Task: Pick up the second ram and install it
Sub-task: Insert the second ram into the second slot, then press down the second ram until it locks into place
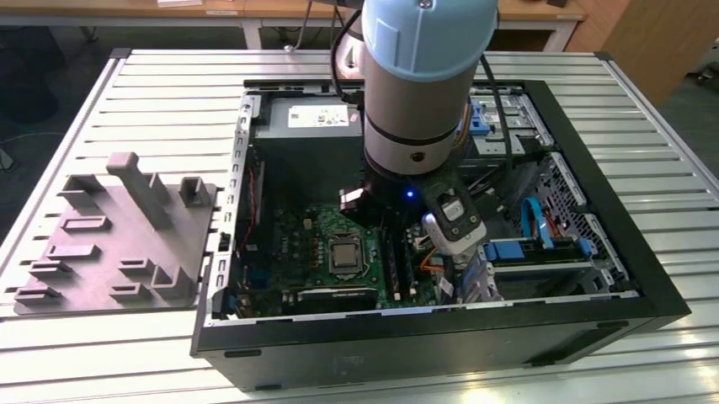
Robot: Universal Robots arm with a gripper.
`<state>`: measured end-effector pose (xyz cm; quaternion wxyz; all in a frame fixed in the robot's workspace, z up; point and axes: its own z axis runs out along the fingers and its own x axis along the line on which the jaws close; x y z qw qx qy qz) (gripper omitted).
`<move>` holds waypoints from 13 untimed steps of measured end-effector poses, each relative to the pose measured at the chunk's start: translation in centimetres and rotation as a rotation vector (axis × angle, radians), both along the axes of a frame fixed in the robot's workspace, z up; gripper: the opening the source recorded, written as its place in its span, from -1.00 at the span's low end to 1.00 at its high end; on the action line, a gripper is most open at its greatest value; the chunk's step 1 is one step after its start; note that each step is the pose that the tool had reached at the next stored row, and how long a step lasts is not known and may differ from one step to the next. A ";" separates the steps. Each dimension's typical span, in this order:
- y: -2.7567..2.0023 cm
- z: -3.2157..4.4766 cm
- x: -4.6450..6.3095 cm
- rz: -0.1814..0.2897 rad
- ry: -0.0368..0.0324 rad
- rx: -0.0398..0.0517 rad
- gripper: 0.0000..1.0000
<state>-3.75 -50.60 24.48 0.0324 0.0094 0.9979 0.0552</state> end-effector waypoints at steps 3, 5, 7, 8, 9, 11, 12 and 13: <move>0.00 0.00 0.0 0.000 0.0000 -0.0002 -0.53; 0.00 0.00 0.0 0.000 0.0000 -0.0003 -0.65; 0.00 0.00 0.0 0.000 0.0000 -0.0004 -0.80; 0.00 0.00 0.0 0.000 0.0000 -0.0004 -0.80; 0.00 0.00 0.0 0.000 0.0000 -0.0005 -0.80; 0.00 0.00 0.0 0.000 0.0000 -0.0006 -0.80; 0.00 0.00 0.0 0.000 0.0000 -0.0012 -0.80; 0.00 0.00 0.0 0.000 0.0000 -0.0016 -0.80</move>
